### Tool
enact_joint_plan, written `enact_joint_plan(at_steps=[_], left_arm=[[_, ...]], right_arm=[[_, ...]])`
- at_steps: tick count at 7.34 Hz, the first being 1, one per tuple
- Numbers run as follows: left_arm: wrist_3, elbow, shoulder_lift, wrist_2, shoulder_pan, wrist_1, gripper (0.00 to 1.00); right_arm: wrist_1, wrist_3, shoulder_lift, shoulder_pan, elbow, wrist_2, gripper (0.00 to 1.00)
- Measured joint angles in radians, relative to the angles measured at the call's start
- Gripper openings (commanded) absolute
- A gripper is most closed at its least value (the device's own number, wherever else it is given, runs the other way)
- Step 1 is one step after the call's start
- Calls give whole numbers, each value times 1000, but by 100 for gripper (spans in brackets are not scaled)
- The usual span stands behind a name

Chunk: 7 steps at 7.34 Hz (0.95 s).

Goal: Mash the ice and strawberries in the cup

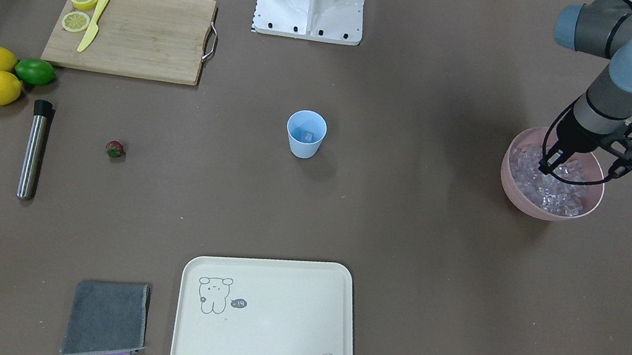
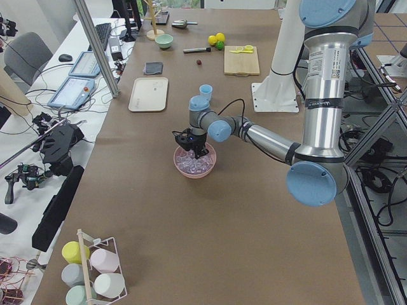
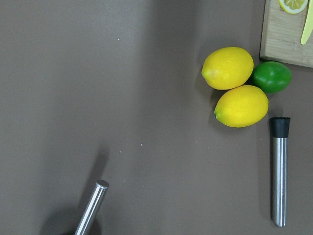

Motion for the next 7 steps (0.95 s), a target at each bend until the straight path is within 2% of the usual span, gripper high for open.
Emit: enact_joint_plan(at_steps=[1, 7], left_arm=[[5, -9, 1, 1, -2, 3, 56], [-1, -6, 8, 12, 5, -2, 57]], right_arm=[[0, 0, -4, 2, 0, 0, 100], [0, 0, -14, 21, 1, 0, 100]])
